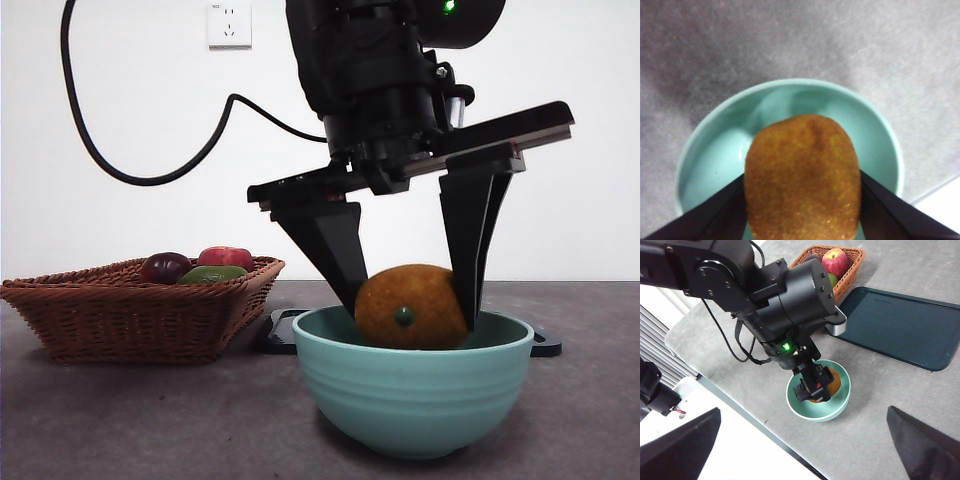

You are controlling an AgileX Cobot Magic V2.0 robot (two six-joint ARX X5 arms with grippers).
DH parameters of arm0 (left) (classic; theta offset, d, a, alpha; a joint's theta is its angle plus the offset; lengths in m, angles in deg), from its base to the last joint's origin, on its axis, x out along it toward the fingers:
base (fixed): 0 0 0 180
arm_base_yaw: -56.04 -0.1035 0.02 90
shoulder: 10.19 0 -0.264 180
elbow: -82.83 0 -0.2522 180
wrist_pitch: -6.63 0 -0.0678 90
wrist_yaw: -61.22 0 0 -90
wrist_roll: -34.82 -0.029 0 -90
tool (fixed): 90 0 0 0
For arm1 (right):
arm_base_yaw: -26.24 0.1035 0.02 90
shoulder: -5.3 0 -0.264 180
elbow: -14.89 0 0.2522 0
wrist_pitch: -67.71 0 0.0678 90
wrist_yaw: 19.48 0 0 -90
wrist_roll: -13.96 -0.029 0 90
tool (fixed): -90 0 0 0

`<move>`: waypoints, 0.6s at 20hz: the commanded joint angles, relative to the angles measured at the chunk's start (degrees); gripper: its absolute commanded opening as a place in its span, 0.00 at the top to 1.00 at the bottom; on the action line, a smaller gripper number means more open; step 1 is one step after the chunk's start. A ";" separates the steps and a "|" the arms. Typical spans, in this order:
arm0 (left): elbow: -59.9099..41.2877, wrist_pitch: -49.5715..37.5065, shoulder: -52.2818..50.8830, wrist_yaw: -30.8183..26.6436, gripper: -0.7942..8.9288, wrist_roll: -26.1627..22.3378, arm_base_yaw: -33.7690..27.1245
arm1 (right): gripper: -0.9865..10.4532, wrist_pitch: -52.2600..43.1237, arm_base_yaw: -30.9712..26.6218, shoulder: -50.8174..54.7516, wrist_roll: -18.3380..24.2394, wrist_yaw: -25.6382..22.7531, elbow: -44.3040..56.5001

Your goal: Pick up the wifruite, put it on the bowl, pick up the plate, put it on desk

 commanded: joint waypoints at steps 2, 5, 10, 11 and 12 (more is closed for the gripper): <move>1.27 0.24 3.13 -0.28 0.63 -2.14 0.72 | 0.33 -0.24 0.20 -0.11 0.44 -0.04 -1.14; 1.27 0.17 4.83 -0.28 0.63 -2.21 0.72 | 0.33 -0.48 0.20 -0.11 0.42 -0.04 -1.14; 1.27 -0.17 5.46 -0.26 0.63 -3.32 1.11 | 0.33 -1.18 0.20 -0.11 0.42 -0.09 -1.14; 1.27 0.09 5.46 -0.26 0.63 -3.45 1.11 | 0.33 -1.22 0.20 -0.11 0.42 -0.24 -1.14; 1.27 0.17 5.46 -0.26 0.62 -3.45 1.11 | 0.33 -1.25 0.20 -0.11 0.42 -0.24 -1.14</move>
